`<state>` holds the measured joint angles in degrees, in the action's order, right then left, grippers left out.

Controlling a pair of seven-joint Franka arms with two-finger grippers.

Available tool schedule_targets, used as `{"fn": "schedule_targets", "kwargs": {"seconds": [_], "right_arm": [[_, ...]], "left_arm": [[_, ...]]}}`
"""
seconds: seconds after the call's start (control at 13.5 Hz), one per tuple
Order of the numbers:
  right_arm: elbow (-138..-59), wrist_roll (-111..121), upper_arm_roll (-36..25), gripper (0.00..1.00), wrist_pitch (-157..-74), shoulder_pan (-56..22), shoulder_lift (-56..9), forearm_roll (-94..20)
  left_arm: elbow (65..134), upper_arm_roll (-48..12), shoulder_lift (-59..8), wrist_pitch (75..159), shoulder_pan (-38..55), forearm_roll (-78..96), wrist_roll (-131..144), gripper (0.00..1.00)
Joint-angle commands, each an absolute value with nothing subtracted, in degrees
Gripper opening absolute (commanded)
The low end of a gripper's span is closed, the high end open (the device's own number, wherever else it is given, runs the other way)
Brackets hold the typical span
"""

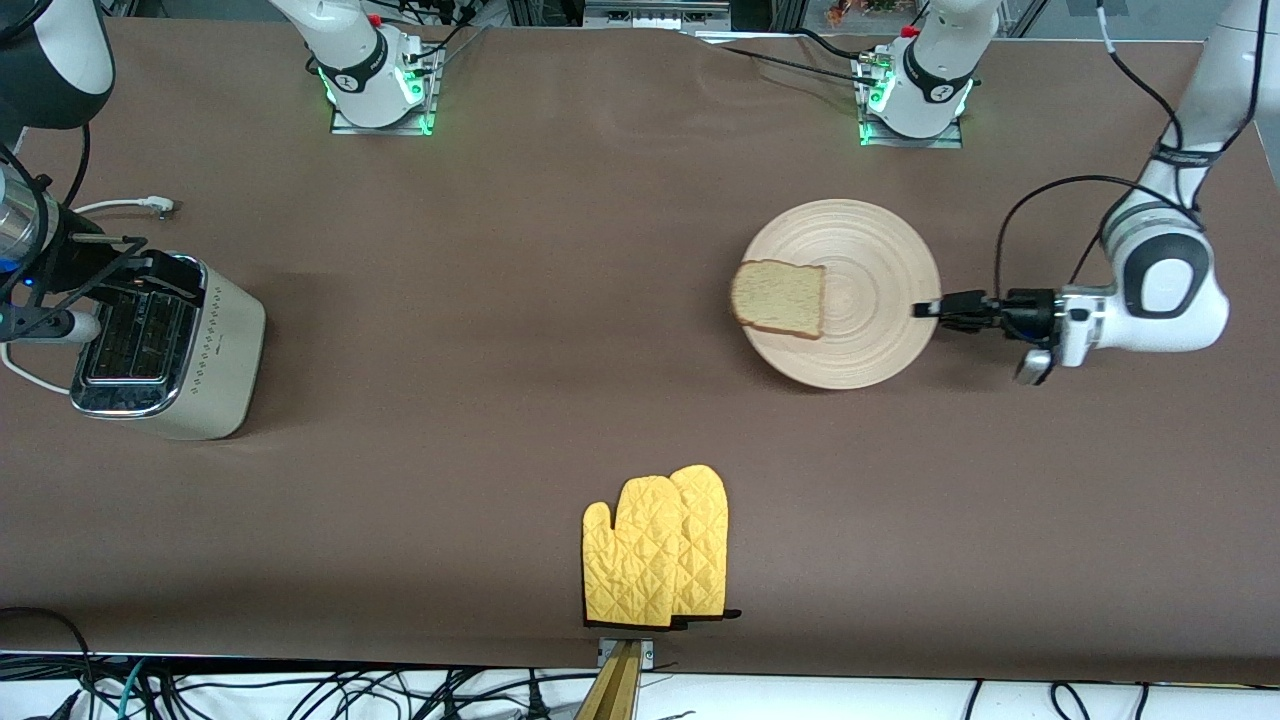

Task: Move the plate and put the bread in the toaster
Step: 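Slide the wooden plate toward the toaster with the left gripper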

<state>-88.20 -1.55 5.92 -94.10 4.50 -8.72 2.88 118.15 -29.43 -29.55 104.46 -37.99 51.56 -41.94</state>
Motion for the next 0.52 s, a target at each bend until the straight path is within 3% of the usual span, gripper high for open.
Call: {"fn": "schedule_targets", "kwargs": {"seconds": [0.0,0.45], "right_arm": [[-86.4,-2.2,5.98,1.0,-93.69,4.92,-9.93,2.81],[-86.48,-1.58,5.1,1.0,-93.69,4.92,-10.72,1.42]], "left_arm": [[118.82,-35.58,-30.31,110.88,-36.76,56.15,-38.23,0.0],[119.53,-36.3,-33.47,128.03,-17.34,79.32,-50.05,0.0]]}}
